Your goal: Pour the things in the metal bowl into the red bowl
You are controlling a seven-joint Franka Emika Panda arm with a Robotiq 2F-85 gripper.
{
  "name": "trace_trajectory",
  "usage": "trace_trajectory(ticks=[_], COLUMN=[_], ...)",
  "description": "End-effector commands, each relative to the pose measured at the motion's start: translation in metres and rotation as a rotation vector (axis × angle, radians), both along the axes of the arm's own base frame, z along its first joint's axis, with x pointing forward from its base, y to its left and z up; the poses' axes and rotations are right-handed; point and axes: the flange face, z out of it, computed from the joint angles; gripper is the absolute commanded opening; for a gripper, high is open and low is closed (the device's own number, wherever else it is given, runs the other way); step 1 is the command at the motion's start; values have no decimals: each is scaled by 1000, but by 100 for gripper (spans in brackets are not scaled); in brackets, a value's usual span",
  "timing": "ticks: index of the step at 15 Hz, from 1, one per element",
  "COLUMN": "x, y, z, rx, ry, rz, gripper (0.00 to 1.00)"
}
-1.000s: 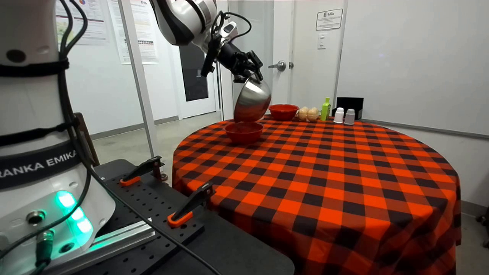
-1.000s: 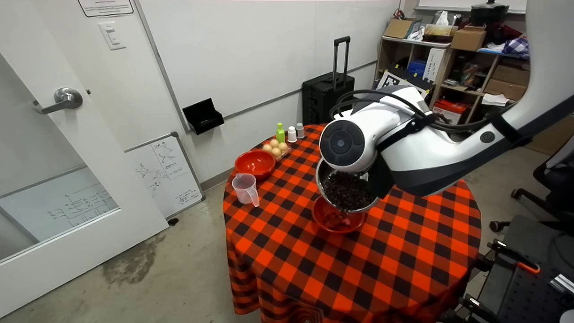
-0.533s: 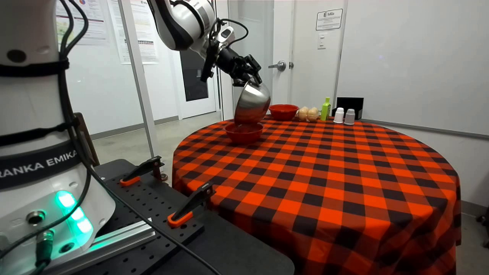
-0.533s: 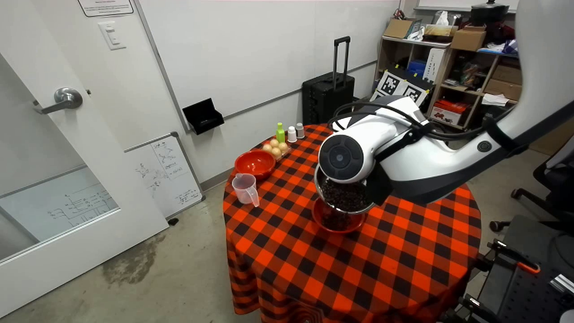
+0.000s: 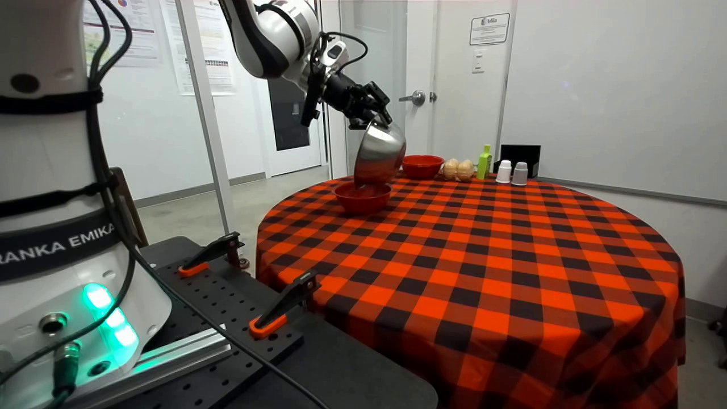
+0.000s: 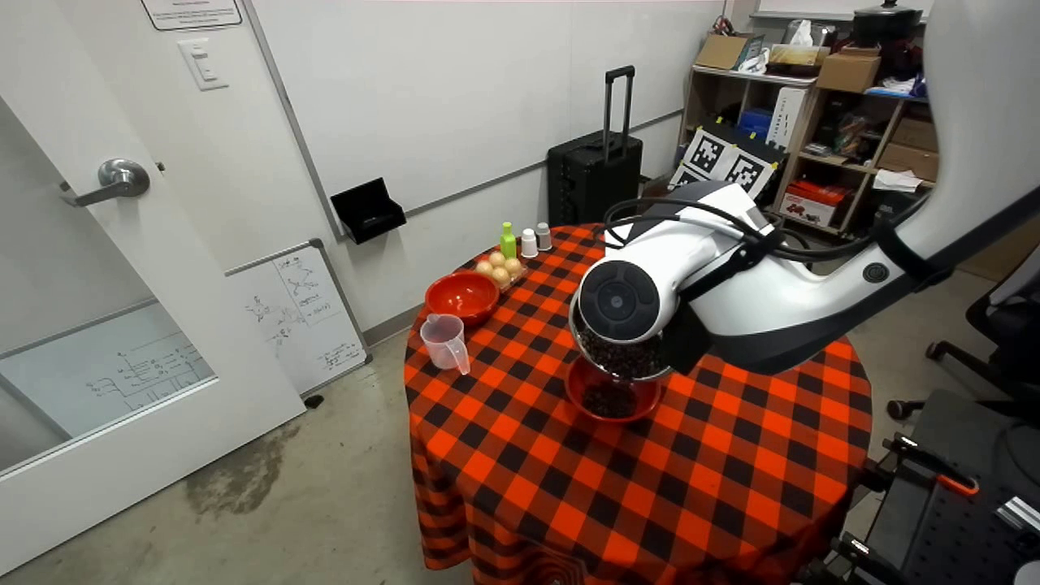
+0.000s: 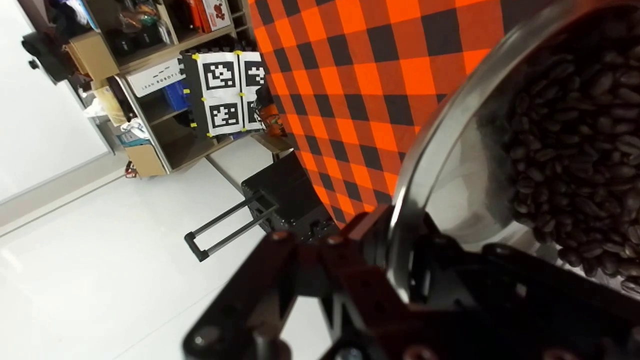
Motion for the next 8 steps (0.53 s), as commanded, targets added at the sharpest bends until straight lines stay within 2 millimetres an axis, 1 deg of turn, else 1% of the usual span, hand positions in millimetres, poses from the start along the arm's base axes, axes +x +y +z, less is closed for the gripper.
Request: trace_trajectory(ticks=[1, 8], x=[-1, -6], y=[5, 12], z=[5, 7], rx=[-55, -91], ry=[-58, -87], rz=[6, 15], gripper=[2, 2])
